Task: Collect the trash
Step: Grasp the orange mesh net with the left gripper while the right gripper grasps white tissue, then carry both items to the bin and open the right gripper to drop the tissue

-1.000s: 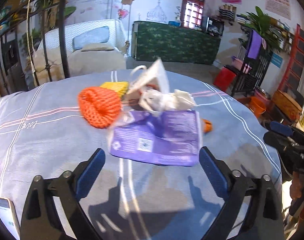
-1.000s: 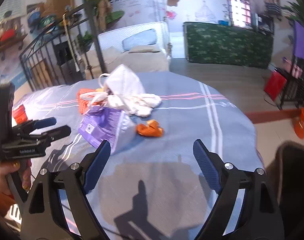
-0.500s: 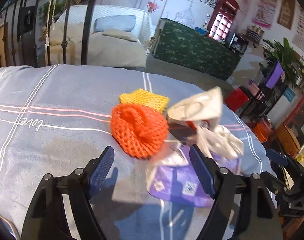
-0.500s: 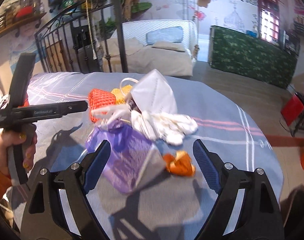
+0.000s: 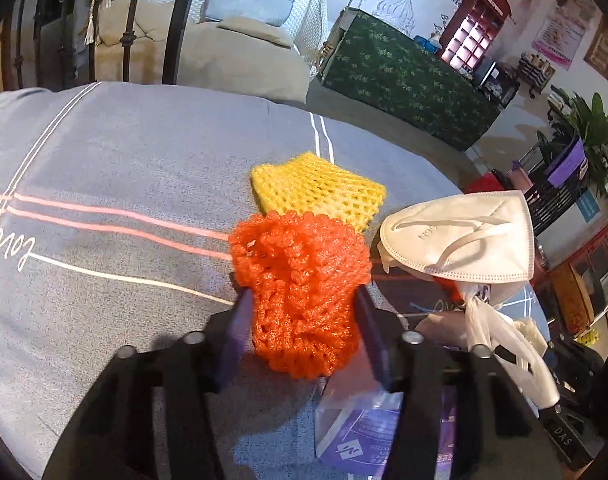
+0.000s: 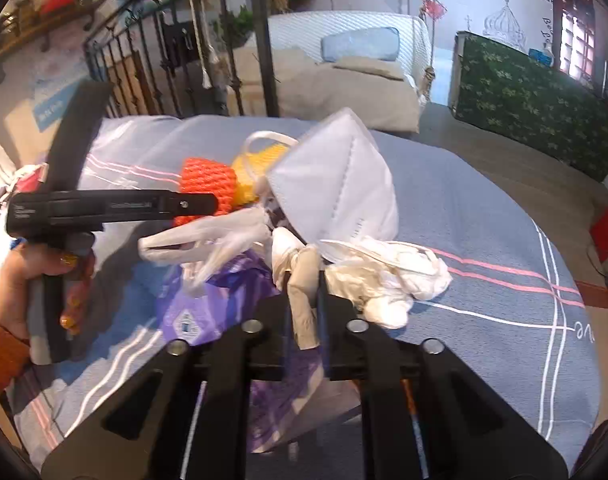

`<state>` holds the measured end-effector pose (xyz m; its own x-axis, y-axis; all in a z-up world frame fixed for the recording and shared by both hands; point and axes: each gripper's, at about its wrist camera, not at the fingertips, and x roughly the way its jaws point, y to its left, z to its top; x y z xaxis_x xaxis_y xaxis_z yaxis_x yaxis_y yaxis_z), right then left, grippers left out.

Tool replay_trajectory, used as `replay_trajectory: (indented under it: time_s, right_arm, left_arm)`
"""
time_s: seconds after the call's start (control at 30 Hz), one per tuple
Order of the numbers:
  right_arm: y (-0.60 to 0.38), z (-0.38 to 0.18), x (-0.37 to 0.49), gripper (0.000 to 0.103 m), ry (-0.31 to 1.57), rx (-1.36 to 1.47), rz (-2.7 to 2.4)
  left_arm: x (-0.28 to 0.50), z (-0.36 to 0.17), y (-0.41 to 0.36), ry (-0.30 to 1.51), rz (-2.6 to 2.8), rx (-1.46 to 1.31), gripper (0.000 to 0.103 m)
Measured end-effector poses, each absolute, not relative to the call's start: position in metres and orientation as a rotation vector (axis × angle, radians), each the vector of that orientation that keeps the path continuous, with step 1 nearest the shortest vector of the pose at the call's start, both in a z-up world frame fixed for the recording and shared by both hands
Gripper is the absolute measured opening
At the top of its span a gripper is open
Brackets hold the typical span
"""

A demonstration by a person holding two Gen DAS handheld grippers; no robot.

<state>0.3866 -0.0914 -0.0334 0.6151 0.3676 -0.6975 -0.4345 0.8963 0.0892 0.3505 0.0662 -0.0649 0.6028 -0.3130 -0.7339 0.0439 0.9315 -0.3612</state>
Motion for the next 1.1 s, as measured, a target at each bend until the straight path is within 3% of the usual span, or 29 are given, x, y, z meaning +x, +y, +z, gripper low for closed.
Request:
replay_trajectory:
  time_s: [0.1, 0.23, 0.53, 1.1]
  right_arm:
    - [-0.090, -0.026, 0.376, 0.006, 0.744, -0.090, 0.476]
    - [-0.094, -0.015, 0.361, 0.006, 0.711, -0.066, 0.471]
    - [-0.116, 0.009, 0.310, 0.006, 0.628, 0.009, 0.452]
    - [-0.214, 0.011, 0.199, 0.006, 0.561, 0.119, 0.219]
  left_arm:
    - [0.341, -0.062, 0.067, 0.881, -0.203, -0.319, 0.036]
    - [0.324, -0.053, 0.072, 0.847, -0.208, -0.337, 0.032]
    - [0.274, -0.017, 0.076, 0.720, -0.229, -0.361, 0.032]
    - [0.200, 0.003, -0.029, 0.662, -0.451, -0.229, 0.032]
